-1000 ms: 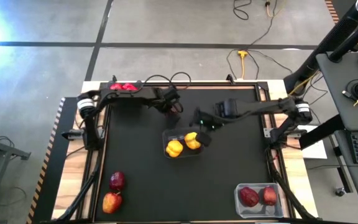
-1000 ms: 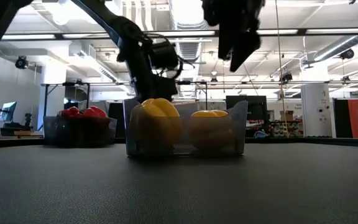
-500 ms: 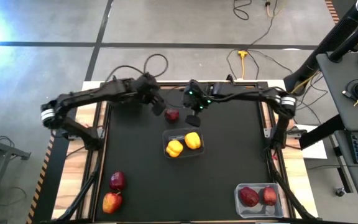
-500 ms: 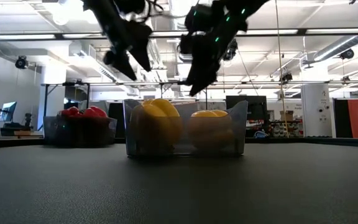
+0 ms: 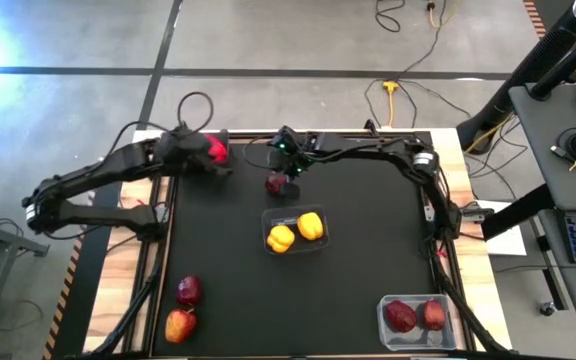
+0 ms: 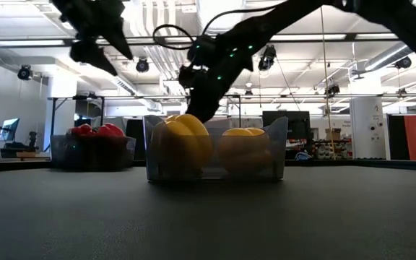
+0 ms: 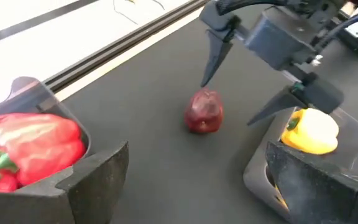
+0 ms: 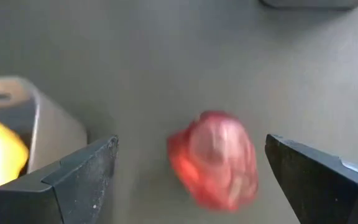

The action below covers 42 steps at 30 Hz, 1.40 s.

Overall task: Sort produce into baskets
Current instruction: Put the red apple into the transparent bin

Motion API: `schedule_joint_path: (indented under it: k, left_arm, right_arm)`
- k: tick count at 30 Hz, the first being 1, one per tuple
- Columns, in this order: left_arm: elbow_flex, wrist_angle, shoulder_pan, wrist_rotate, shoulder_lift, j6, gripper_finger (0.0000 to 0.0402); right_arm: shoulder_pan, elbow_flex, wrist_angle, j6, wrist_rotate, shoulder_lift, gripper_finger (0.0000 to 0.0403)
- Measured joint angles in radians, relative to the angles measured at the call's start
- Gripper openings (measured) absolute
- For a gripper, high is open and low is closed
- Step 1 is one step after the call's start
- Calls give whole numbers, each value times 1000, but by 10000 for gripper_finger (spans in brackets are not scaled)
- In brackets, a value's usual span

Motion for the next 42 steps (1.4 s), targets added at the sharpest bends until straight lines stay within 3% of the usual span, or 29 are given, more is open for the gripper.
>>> schedule_joint_path:
  k: [12,21,28,32,42]
  left_arm:
    - [-180,44,0,0,-164,-18,361]
    - [-232,105,0,0,-174,-11,361]
    - [-232,151,0,-8,-172,31,361]
    - [-204,147,0,-8,-177,66,361]
    - [-52,142,0,29,-179,252,361]
  right_arm:
    - [-2,271,-212,-80,4,217,396]
    - [-2,296,-239,-60,153,270,393]
    - [-1,304,-266,51,229,266,336]
    - [3,376,-412,134,237,249,273]
    - [154,572,-872,453,241,105,268]
